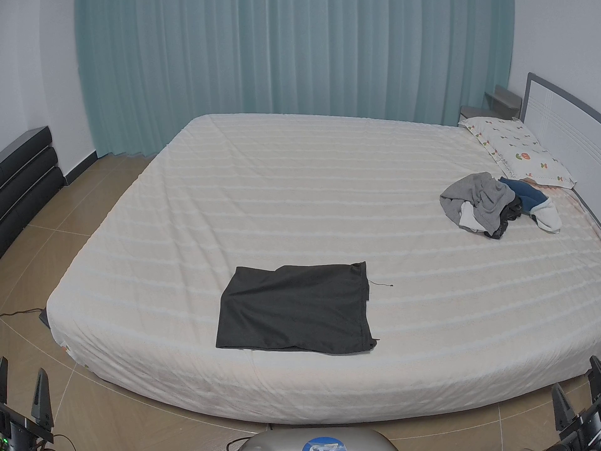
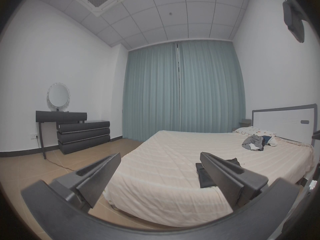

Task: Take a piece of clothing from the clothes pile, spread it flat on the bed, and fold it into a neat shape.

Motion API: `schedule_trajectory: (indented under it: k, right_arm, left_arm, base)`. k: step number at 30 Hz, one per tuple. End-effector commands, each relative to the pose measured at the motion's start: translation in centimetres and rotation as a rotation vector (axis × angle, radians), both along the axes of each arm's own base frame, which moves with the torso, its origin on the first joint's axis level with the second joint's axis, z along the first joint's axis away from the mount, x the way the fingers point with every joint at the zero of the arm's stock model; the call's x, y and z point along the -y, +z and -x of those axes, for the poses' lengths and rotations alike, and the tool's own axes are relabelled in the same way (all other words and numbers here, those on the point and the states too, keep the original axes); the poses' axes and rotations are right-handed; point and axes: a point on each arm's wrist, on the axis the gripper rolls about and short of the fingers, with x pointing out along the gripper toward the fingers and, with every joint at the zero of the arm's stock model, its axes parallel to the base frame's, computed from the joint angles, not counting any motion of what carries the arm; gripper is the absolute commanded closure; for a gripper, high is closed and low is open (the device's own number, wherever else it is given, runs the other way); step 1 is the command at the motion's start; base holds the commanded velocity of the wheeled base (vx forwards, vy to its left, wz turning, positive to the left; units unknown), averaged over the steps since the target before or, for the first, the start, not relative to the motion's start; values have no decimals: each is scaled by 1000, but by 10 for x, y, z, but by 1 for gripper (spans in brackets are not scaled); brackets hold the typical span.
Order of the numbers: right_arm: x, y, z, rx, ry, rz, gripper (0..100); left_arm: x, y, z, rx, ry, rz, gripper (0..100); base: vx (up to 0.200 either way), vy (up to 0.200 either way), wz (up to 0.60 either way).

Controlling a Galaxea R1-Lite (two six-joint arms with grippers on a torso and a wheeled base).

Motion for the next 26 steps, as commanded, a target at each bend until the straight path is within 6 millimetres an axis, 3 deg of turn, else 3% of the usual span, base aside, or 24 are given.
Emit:
schedule_trajectory:
  k: [1, 26]
  right_arm:
    - [0, -3, 0, -16, -4, -32, 0]
    - [0, -4, 0, -8, -3, -32, 0]
  left_arm:
    - [0, -9, -2, -52, -7, 20, 0]
    - [2, -13, -2, -88, -116, 65, 0]
  base:
    - [0, 0, 0]
    - [0, 0, 0]
